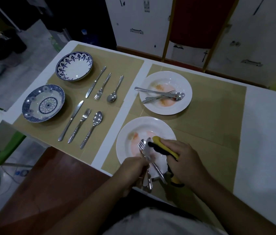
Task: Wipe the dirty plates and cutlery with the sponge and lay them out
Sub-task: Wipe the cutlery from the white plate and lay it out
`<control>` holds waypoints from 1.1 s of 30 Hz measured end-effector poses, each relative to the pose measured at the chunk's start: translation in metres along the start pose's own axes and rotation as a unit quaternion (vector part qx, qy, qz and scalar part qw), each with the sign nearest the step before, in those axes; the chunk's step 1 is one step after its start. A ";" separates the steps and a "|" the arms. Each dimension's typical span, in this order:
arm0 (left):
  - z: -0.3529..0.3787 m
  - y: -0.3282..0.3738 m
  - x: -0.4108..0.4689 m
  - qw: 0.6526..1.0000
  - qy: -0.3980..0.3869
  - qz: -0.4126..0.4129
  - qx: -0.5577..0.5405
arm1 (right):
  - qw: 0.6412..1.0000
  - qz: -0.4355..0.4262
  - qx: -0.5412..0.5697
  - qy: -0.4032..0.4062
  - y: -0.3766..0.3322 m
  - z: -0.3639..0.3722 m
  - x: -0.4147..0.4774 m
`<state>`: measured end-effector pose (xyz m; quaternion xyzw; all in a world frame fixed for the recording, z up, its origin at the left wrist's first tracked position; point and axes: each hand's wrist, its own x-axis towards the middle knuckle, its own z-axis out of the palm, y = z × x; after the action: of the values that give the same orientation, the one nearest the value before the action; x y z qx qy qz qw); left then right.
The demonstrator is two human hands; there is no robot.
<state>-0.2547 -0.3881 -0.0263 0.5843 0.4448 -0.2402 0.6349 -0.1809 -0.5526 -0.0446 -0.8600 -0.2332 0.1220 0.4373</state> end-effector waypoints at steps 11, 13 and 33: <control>-0.073 0.009 0.005 0.994 -0.103 0.032 -0.002 | 0.976 -0.057 -0.205 -0.048 -0.004 0.060 0.018; -0.086 0.006 0.009 0.994 -0.108 0.024 0.005 | 0.974 -0.020 -0.222 -0.027 0.000 0.059 0.029; -0.131 0.020 0.045 0.975 -0.161 0.095 0.123 | 0.960 0.062 -0.262 0.080 -0.045 0.091 0.040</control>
<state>-0.2535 -0.2488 -0.0436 0.6515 0.2460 -0.3224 0.6412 -0.1976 -0.4463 -0.0613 -0.9642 -0.1672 0.0147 0.2051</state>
